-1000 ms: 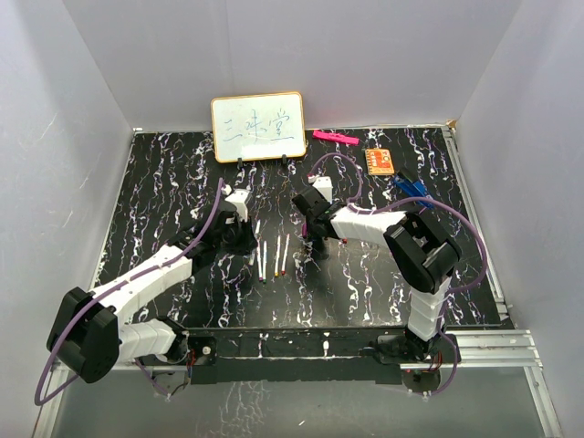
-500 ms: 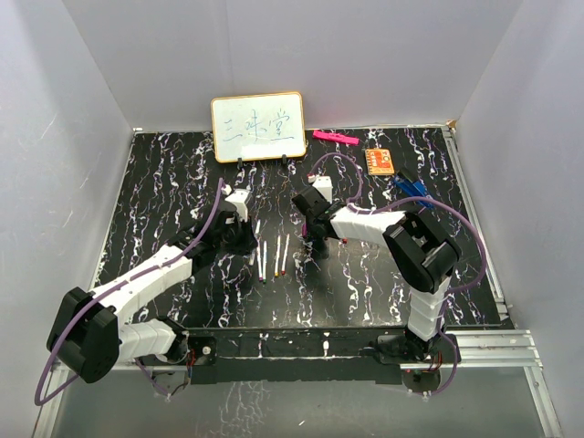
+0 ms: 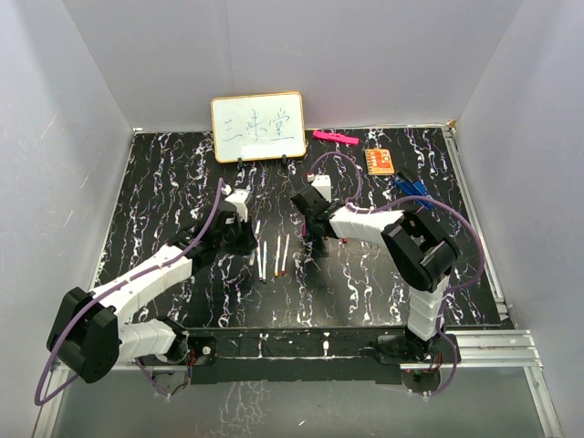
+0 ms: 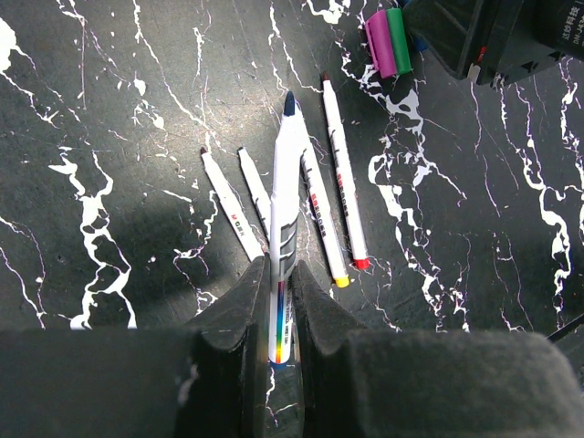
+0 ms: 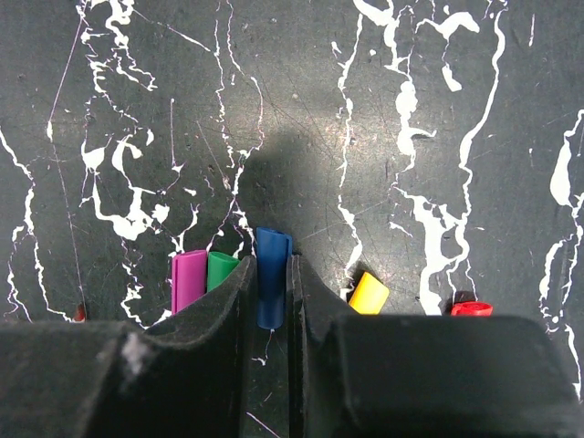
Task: Insert the pens into the pen caps
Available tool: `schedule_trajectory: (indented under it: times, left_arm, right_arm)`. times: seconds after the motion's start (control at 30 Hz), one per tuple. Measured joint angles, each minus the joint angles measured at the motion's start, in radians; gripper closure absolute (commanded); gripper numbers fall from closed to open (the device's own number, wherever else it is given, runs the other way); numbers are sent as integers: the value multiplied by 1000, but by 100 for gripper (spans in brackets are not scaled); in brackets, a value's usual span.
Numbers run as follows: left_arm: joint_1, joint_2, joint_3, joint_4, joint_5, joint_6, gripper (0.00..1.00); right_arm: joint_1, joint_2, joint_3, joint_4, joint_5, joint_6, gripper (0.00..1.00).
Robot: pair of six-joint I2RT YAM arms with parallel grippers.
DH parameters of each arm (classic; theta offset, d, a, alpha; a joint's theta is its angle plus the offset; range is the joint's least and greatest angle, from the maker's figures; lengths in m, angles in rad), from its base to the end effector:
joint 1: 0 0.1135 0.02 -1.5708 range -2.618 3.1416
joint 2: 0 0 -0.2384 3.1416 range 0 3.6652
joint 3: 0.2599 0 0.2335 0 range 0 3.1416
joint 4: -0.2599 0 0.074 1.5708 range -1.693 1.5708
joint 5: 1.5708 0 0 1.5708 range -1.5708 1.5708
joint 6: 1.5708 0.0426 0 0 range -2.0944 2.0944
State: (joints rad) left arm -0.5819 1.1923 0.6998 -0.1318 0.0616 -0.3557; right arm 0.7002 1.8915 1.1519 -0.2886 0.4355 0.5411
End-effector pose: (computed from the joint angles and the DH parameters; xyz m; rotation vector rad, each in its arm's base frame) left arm 0.2105 -0.1416 0.2131 0.2901 2.2385 -0.5842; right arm 0.2872 0.2185 0.1355 -0.0445 2.4599 -0.0448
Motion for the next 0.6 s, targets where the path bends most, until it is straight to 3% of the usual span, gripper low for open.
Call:
schedule_trajectory:
  times: [0.33,0.43,0.6]
  left_arm:
    - [0,-2,0,20,16,16,100]
    - [0,-10,-3,58,41,13,100]
    - [0,-24,-52,207,137,-21,100]
  right_arm:
    - [-15,-44,4,-52,23,-34,100]
    - [-19,-132,0,-27,26,-68,100]
    - [-21,-354,-68,153,2,-128,100]
